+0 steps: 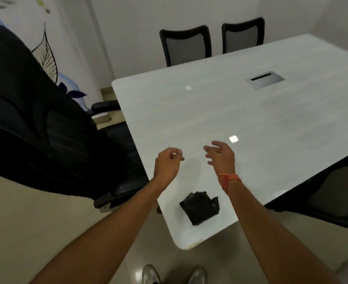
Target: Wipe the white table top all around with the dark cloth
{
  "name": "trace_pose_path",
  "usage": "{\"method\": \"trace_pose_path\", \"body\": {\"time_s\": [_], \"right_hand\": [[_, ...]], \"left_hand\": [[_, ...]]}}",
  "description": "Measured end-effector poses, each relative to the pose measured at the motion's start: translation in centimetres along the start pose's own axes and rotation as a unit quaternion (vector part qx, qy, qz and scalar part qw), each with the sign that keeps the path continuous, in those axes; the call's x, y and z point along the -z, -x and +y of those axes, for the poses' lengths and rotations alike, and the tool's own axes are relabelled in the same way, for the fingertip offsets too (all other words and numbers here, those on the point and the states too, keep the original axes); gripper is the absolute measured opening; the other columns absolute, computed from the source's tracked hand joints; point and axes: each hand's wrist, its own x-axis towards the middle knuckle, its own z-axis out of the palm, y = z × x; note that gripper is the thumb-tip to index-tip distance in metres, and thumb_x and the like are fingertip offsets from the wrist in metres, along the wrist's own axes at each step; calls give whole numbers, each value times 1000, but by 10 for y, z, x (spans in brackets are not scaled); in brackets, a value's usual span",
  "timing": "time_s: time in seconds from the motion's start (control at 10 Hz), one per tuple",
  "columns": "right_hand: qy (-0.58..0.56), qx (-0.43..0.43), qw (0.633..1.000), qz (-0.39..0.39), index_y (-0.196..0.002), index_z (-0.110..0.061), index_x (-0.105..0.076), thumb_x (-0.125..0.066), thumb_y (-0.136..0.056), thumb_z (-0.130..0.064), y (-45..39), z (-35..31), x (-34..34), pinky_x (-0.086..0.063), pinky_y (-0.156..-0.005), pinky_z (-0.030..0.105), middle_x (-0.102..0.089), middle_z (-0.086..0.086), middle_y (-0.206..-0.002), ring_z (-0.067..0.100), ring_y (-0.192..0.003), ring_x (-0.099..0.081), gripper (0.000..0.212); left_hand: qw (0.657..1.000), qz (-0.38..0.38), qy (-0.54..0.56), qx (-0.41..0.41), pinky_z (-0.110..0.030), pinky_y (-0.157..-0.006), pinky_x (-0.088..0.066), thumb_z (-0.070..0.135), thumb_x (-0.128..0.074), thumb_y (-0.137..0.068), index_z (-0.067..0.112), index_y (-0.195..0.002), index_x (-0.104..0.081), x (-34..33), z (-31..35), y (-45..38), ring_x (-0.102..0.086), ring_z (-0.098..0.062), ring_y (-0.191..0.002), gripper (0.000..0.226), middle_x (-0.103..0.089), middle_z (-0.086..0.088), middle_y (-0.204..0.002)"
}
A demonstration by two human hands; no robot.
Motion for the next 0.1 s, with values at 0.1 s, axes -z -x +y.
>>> {"method": "trace_pose_path", "body": {"time_s": [0.1], "right_hand": [[-53, 73, 994, 55, -119, -12, -60, -72, -88, -15, -5, -58, 4, -57, -75, 35, -69, 8, -103, 17, -85, -68, 34]], "left_hand": [[993, 8, 52, -101, -32, -82, -53, 26, -59, -97, 26, -101, -65, 8, 63, -12, -69, -13, -90, 7, -75, 1, -94]]}}
